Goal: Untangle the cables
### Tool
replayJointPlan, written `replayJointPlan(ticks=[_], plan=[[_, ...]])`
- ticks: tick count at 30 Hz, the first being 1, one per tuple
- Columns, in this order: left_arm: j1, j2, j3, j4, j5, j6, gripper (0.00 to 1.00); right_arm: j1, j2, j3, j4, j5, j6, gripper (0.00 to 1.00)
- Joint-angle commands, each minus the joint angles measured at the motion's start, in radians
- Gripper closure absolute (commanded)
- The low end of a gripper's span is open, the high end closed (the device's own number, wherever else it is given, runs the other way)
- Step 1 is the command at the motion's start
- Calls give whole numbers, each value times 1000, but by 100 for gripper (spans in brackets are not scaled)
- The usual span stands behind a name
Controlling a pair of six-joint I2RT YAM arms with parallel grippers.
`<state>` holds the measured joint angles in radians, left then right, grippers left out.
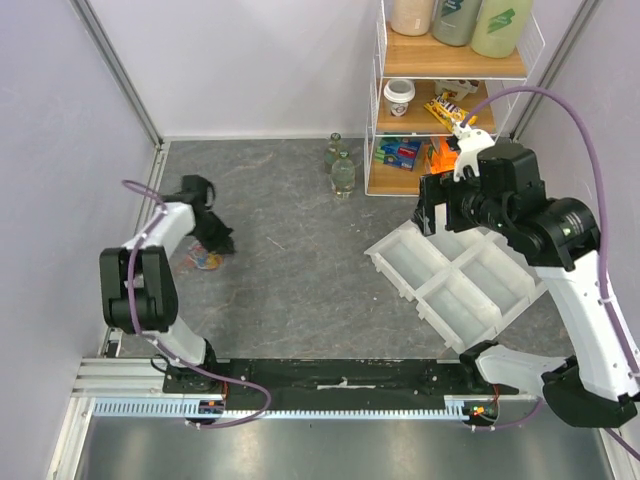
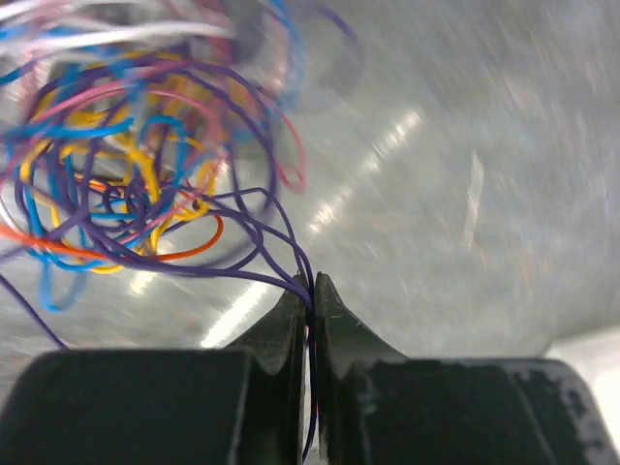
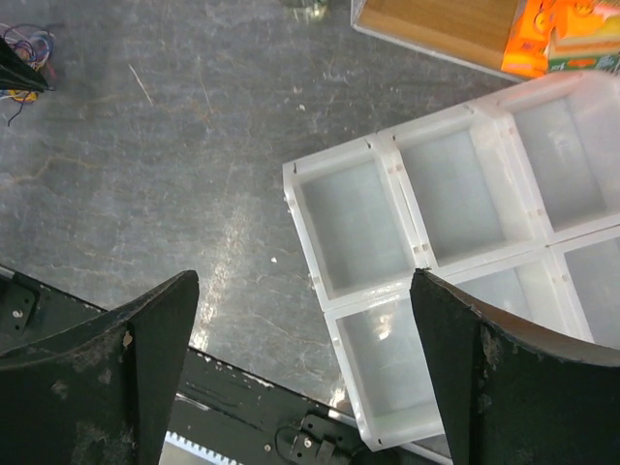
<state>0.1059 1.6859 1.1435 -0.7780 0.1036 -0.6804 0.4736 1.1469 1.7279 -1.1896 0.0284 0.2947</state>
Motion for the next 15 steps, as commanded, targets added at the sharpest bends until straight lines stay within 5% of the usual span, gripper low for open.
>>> replayJointPlan(ticks=[1, 6, 10, 15], plan=[[-268, -202, -102, 126, 99, -160, 93, -3, 36, -65, -10, -57, -16, 2], [-613, -244, -182, 155, 102, -323, 92, 5, 86, -174, -2, -140, -6, 2], [-781, -290, -231, 187, 73, -386, 85, 63, 123, -254, 22, -168, 4, 2], [-880, -339, -179, 192, 75, -306, 51, 146, 145, -353, 184, -217, 56, 2]])
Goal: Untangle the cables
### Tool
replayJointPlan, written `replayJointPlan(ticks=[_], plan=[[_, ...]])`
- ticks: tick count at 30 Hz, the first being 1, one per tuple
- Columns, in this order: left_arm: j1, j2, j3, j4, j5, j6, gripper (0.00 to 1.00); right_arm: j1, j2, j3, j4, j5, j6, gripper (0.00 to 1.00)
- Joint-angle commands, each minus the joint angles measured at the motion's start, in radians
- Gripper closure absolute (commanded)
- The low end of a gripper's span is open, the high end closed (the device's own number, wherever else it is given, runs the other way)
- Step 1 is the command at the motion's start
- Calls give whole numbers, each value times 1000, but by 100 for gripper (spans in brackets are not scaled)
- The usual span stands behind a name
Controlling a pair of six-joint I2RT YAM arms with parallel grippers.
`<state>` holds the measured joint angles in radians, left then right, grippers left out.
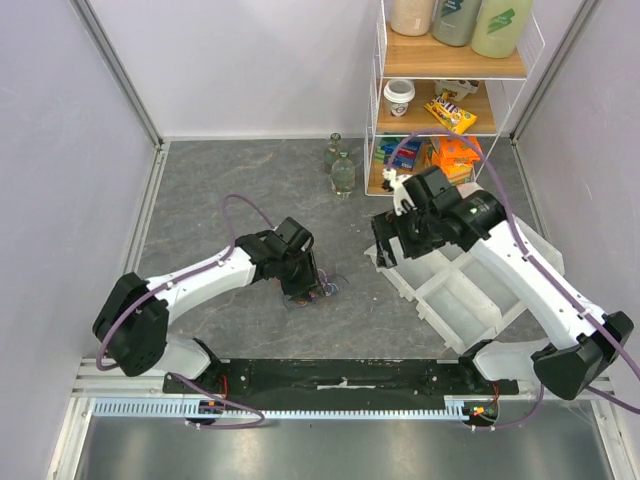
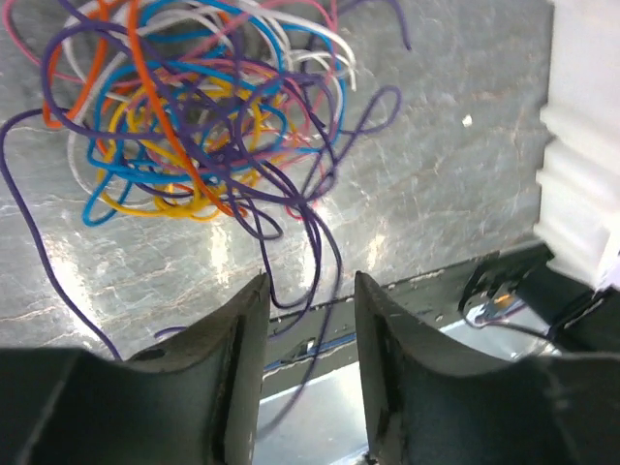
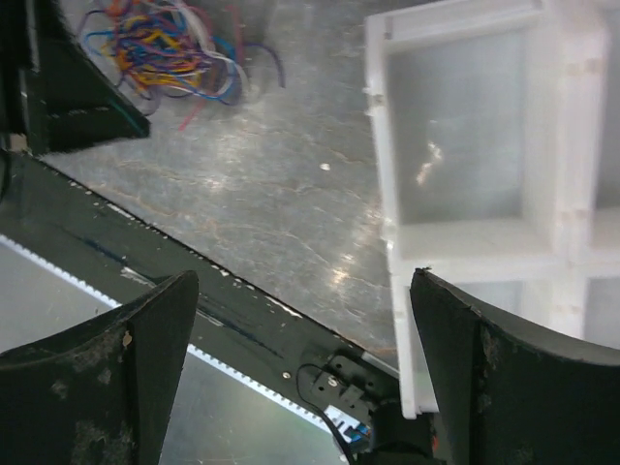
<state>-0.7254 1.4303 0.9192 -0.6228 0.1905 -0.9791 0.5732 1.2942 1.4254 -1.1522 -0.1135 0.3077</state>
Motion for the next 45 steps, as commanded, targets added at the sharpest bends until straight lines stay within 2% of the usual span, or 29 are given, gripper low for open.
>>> replayJointPlan(ticks=[1, 3, 5, 6, 9, 12, 14, 17, 19, 21, 22, 24, 27, 29, 32, 33, 35, 38, 39, 41, 43, 45], plan=[[-55, -123, 47, 25, -51, -10, 49, 60, 7, -77, 196, -107, 62, 2], [-65, -242, 17, 3, -156, -56, 40, 86, 36, -127, 281, -147, 106, 2], [-63, -388, -43, -6, -274, -117, 17, 128, 60, -161, 353, -140, 137, 2], [-55, -459, -75, -18, -317, -145, 12, 152, 74, -163, 380, -124, 148, 2], [-20, -592, -138, -99, -353, -208, 11, 201, 121, -164, 451, -98, 171, 2], [1, -643, -174, -156, -347, -237, 19, 240, 180, -180, 531, -97, 188, 5], [15, -660, -192, -172, -345, -251, 22, 269, 224, -203, 603, -101, 185, 18], [33, -662, -212, -144, -312, -250, 23, 315, 287, -238, 684, -84, 156, 26], [56, -644, -236, -102, -245, -237, 23, 321, 307, -285, 750, -104, 172, 39], [78, -611, -247, -66, -195, -225, 24, 323, 323, -325, 790, -120, 180, 66], [95, -593, -252, -46, -136, -207, 23, 323, 332, -336, 798, -120, 183, 71], [124, -558, -247, -23, -76, -173, 20, 327, 349, -356, 809, -114, 179, 70], [147, -493, -230, 15, -5, -129, 14, 335, 367, -396, 836, -97, 174, 61], [153, -440, -223, 52, 48, -106, 15, 341, 375, -416, 867, -104, 179, 59], [153, -352, -203, 72, 98, -90, 20, 347, 398, -441, 914, -107, 195, 59], [155, -332, -197, 72, 104, -90, 22, 346, 405, -441, 914, -101, 194, 61], [155, -303, -192, 86, 112, -90, 26, 347, 402, -436, 913, -91, 186, 72], [153, -275, -197, 138, 113, -92, 29, 347, 346, -402, 852, -36, 171, 95], [158, -262, -191, 152, 118, -87, 29, 347, 324, -382, 806, -5, 165, 100], [161, -207, -181, 182, 148, -69, 27, 347, 268, -356, 729, 24, 145, 100], [169, -109, -160, 239, 249, -40, 20, 347, 200, -356, 683, 15, 133, 100], [167, 20, -97, 250, 322, 8, 19, 347, 143, -382, 674, -29, 130, 100]])
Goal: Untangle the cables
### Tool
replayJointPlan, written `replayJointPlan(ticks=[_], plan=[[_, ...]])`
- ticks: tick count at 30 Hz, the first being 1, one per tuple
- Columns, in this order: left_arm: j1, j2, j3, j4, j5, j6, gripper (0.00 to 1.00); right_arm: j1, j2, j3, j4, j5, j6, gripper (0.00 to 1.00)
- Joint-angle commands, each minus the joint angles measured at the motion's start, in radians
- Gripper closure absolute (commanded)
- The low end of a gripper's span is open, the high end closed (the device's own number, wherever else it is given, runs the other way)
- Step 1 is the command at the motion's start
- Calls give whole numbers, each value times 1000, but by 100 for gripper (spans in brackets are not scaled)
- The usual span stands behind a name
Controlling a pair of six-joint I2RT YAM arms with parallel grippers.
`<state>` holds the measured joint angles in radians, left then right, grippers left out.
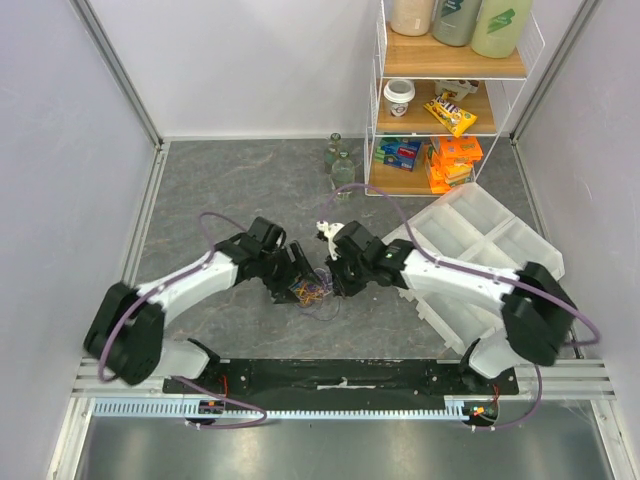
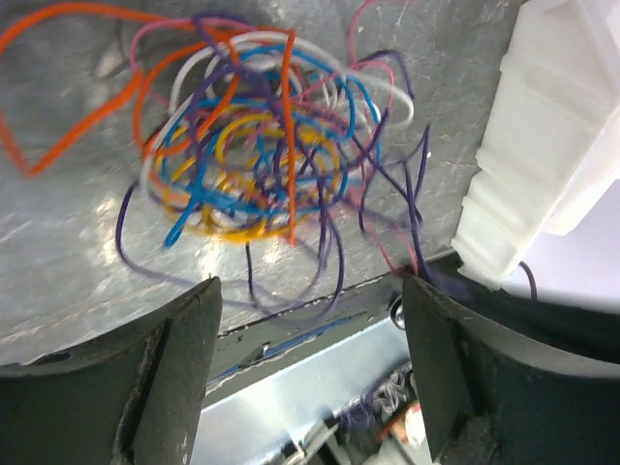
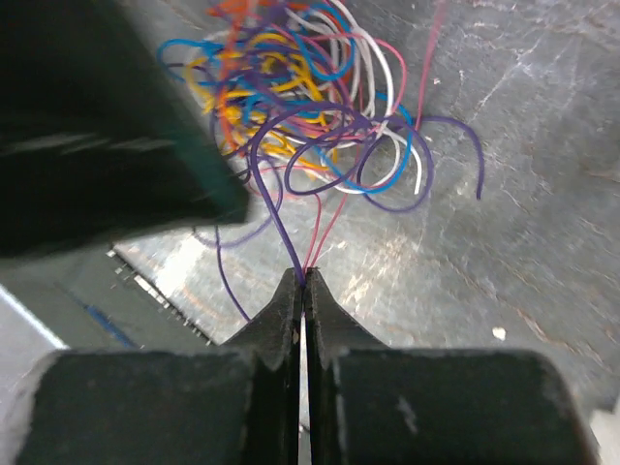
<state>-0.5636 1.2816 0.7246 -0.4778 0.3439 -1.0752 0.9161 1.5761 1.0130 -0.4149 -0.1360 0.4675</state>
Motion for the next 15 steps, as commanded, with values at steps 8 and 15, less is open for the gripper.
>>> replayJointPlan(ticks=[8, 15], plan=[[22, 354, 220, -5, 30, 146, 35, 4, -376, 123, -215, 160, -35, 100], [27, 395, 220, 11, 35, 126, 38, 4, -472, 321, -295, 259, -49, 100]])
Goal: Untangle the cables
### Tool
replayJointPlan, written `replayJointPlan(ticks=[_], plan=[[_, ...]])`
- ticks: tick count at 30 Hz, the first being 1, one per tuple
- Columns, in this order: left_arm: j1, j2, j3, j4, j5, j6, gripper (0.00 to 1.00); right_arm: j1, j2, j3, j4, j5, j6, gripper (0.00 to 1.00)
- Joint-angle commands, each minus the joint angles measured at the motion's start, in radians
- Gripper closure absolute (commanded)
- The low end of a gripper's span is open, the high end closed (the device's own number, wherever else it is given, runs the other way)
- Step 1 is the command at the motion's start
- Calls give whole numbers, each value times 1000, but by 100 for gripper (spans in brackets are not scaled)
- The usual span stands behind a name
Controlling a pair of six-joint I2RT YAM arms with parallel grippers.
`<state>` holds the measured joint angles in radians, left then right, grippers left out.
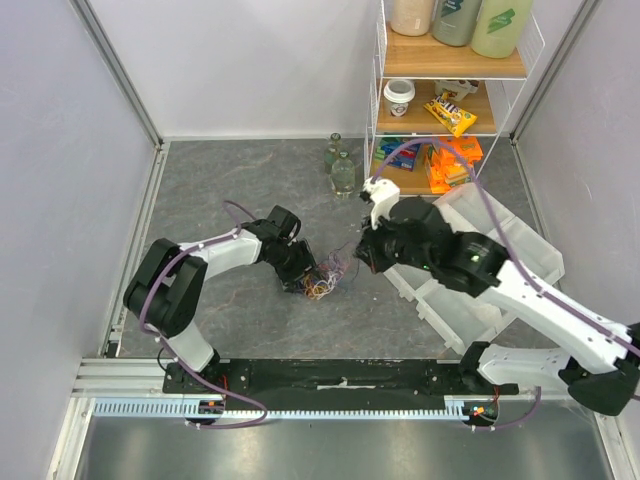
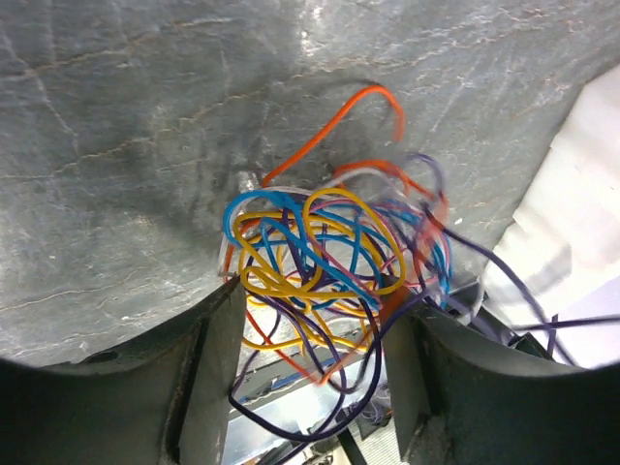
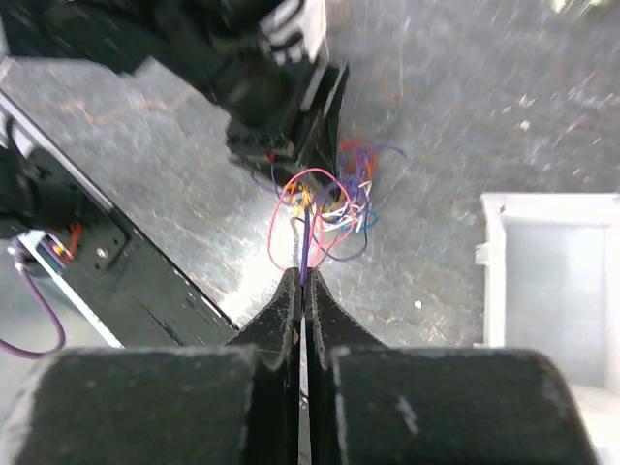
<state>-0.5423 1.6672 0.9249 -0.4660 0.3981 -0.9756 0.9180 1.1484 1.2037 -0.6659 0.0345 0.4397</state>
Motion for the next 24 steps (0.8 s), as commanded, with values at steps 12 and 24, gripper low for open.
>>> replayJointPlan(ticks=[12, 24], plan=[[166, -216, -72, -106, -178, 66, 98, 2, 160, 818, -218, 134, -144, 100], [242, -455, 17, -295, -390, 153, 98, 1, 158, 144, -143, 110, -39, 97]])
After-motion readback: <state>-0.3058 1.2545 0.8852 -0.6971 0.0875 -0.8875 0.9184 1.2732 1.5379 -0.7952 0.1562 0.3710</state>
